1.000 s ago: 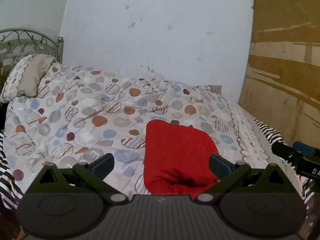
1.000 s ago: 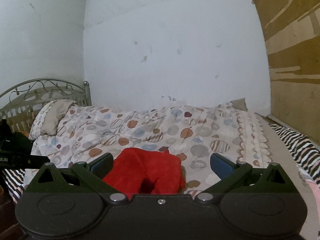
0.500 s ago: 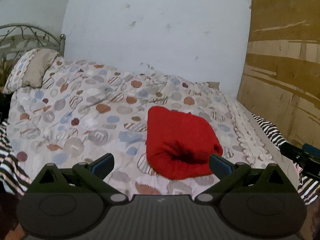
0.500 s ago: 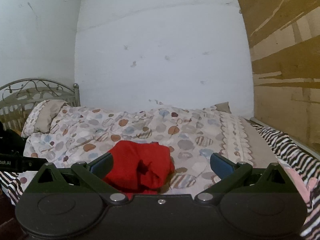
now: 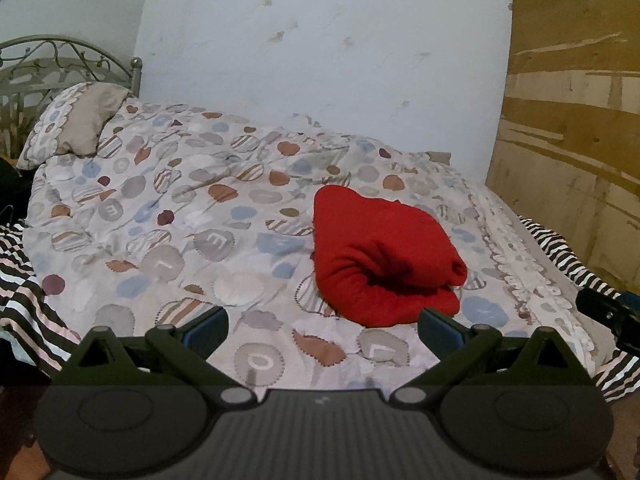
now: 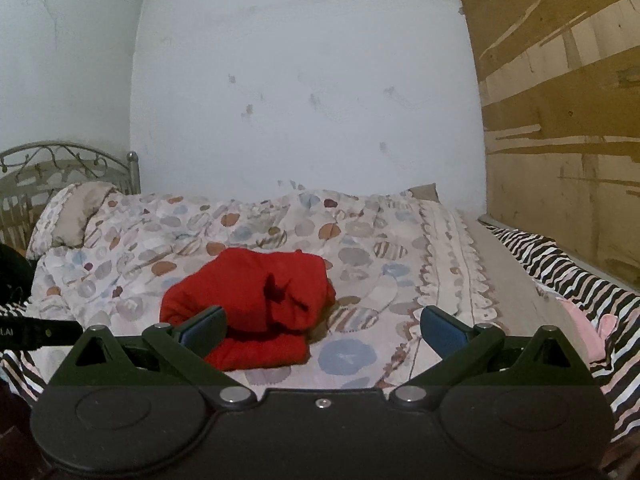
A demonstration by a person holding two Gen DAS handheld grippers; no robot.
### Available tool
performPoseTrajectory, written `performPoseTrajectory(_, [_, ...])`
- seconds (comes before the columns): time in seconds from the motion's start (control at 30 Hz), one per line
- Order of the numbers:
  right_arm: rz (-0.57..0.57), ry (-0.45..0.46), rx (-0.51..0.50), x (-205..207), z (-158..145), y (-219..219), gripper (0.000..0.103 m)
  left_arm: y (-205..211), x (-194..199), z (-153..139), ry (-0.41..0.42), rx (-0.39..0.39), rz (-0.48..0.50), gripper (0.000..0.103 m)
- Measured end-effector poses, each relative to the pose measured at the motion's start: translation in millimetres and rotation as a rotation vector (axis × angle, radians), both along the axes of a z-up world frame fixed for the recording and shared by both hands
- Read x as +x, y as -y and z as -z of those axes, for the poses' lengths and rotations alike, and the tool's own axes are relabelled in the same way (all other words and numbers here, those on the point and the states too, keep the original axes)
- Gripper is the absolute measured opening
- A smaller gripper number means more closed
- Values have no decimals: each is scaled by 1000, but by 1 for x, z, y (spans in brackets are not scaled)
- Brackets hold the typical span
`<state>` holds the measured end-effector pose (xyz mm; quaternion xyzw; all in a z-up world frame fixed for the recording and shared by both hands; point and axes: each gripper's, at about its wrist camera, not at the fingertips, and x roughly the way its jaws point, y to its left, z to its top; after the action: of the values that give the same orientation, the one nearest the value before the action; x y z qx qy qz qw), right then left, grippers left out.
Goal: Fold small clothes
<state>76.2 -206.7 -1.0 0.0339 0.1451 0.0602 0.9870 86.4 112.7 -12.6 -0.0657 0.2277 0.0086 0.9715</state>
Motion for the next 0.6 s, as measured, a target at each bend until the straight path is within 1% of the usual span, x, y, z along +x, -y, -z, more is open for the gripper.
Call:
performPoseTrajectory(0.4, [14, -36, 12, 9, 9, 0, 103, -4, 6, 6, -13, -2, 11, 102])
performPoseTrajectory(0.6, [16, -38, 15, 10, 10, 1, 103, -4, 7, 7, -14, -2, 11, 103])
